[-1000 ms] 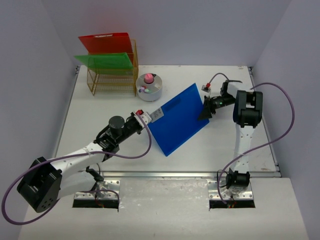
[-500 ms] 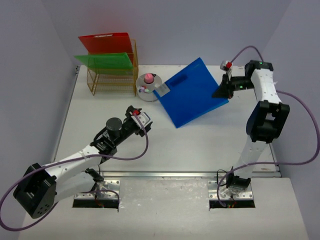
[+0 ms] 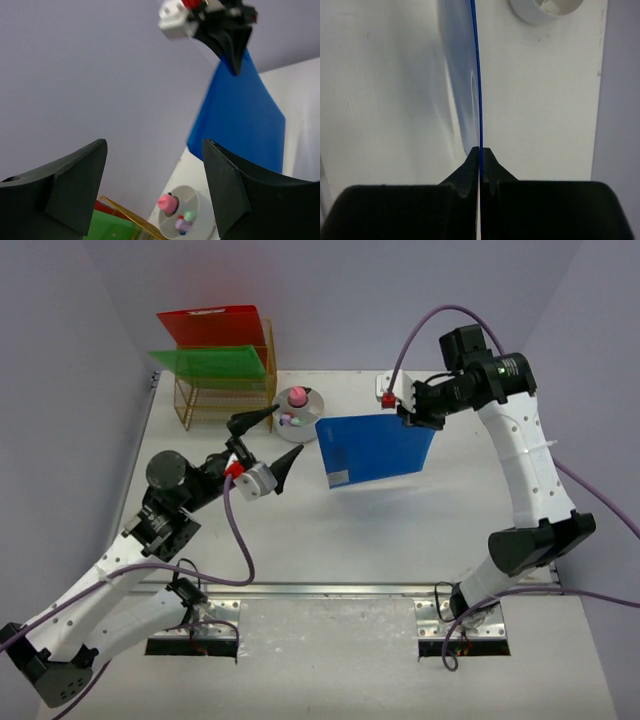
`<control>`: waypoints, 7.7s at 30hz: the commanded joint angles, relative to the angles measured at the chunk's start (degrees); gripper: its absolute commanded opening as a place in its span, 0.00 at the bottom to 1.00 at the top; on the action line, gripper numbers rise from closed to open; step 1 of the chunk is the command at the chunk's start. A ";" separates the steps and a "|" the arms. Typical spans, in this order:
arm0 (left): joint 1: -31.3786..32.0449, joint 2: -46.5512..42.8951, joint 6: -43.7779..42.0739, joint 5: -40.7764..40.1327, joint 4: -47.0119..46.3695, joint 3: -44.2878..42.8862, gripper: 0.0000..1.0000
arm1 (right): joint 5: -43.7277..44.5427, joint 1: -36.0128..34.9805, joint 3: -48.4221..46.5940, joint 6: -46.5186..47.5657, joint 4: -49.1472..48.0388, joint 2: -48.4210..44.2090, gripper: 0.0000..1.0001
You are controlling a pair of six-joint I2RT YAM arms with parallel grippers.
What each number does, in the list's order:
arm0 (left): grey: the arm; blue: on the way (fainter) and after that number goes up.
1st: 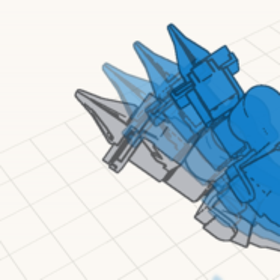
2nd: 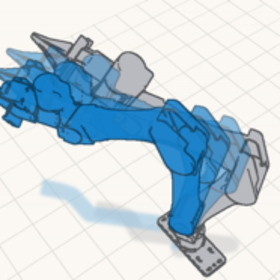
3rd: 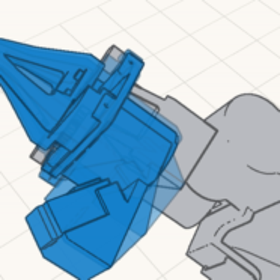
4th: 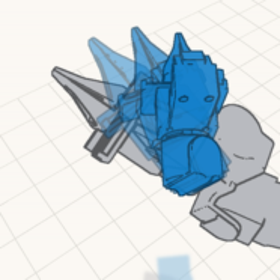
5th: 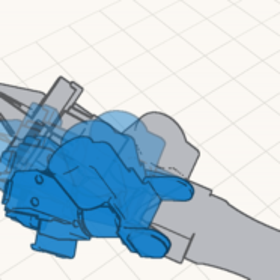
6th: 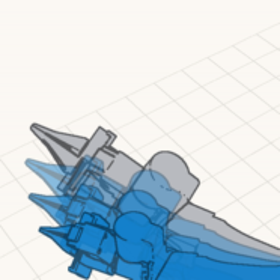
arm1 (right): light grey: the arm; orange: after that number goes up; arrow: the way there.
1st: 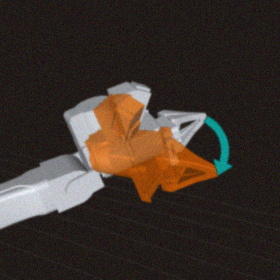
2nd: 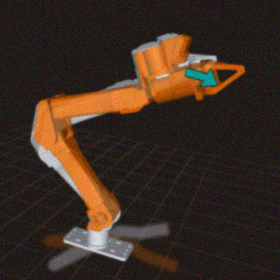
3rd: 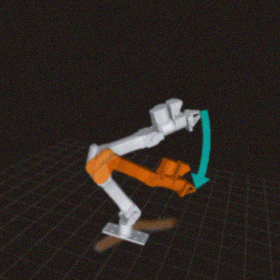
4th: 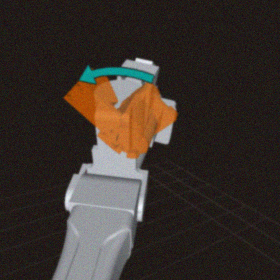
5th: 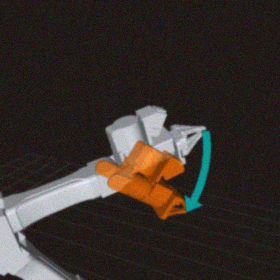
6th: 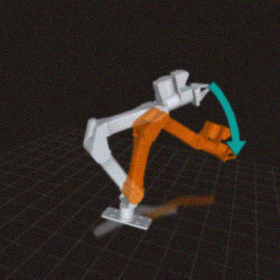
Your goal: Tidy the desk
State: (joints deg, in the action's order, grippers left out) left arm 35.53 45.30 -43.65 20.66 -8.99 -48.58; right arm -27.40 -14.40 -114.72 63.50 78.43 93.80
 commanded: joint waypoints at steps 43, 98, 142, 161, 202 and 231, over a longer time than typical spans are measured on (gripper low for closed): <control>7.17 21.65 -7.38 6.19 28.14 -15.76 0.00 | 7.56 -14.78 18.34 -16.69 -7.86 -14.54 0.14; 14.22 30.42 47.56 -1.69 0.90 14.06 0.50 | -11.05 24.24 35.19 -41.35 -22.06 16.53 0.69; -8.26 29.81 57.53 -10.02 -4.24 12.78 0.57 | 28.39 -1.63 9.55 -68.93 -73.50 41.63 0.44; -13.96 28.47 53.70 -9.14 2.19 8.39 0.60 | 6.04 -7.37 14.79 -55.15 -48.81 41.96 0.24; -15.58 60.21 46.39 20.82 0.70 -5.43 0.53 | 2.06 19.31 45.44 -42.32 -16.48 6.48 0.46; -7.98 60.71 38.91 46.52 16.34 -11.85 0.08 | 7.93 21.70 52.62 -41.06 -18.00 11.39 0.43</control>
State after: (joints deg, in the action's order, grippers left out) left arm 27.40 111.42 -7.05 60.55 9.85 -60.59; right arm -18.20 7.38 -62.24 22.31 61.37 106.08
